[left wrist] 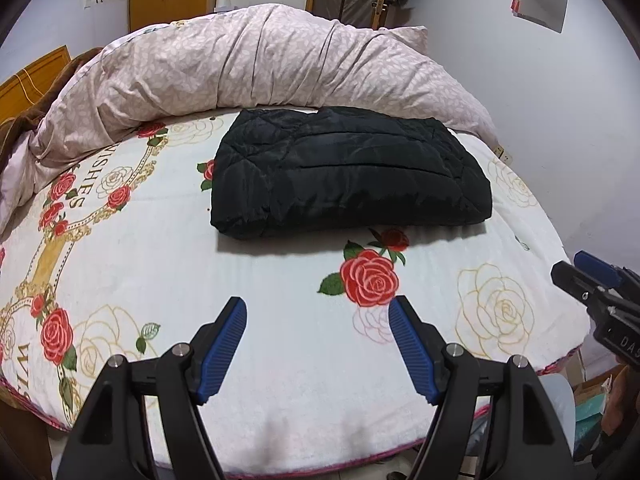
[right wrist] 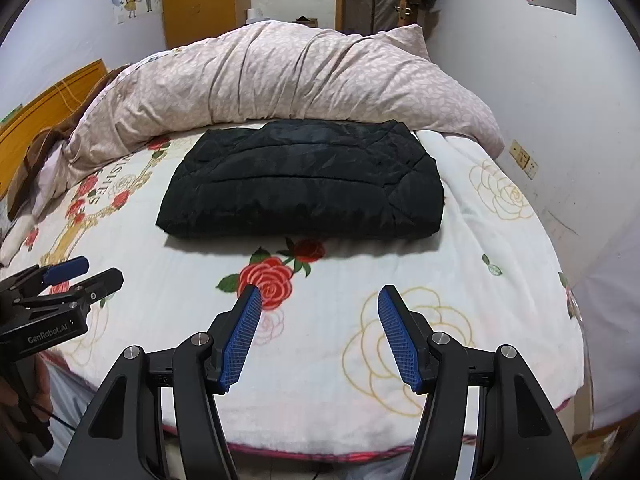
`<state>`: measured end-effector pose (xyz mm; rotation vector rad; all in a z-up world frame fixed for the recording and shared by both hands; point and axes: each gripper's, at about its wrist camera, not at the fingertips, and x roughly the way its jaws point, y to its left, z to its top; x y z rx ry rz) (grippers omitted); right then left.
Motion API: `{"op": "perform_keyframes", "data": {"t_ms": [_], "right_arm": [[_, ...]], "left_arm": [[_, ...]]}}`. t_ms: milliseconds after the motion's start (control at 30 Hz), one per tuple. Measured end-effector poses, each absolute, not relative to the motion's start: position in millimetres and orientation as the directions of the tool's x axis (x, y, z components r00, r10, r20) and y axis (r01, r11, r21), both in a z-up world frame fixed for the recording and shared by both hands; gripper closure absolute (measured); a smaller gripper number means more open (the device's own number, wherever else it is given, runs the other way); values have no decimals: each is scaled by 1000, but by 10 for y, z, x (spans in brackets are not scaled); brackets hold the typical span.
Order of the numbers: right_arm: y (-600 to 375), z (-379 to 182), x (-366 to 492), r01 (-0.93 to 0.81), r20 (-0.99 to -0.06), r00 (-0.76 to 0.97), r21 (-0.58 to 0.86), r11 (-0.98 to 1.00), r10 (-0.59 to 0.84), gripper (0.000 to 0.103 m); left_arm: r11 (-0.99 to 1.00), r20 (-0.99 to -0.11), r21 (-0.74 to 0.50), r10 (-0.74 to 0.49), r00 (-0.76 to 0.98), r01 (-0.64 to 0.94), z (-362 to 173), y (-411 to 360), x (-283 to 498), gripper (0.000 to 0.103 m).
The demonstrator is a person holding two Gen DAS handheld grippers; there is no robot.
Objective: Fold large clothes
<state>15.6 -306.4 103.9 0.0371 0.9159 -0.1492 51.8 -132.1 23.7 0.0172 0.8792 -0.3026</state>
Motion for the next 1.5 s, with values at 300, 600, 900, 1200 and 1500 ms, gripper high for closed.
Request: {"op": "perform_keyframes", "data": {"t_ms": [300, 600, 900, 1200, 1500], "right_arm": [[-3011, 1067, 86, 143, -786, 606, -43, 989, -122, 42], [-3043, 1086, 93, 142, -789, 602, -44, 989, -121, 42], [-3116, 1052, 131, 141, -795, 594, -44, 989, -120, 42], [-3119, 1034, 137, 141, -796, 593, -43, 989, -119, 42], [-3116, 1017, 143, 143, -797, 591, -44, 989, -121, 42]], "left_arm": [[957, -757, -112, -258, 601, 269, 268, -1337, 457, 28], [958, -757, -92, -243, 606, 270, 263, -1403, 471, 28], [958, -768, -99, -245, 592, 268, 214, -1421, 505, 28], [958, -768, -98, -244, 592, 268, 205, -1422, 509, 28], [959, -769, -97, -242, 592, 267, 205, -1429, 513, 28]]}}
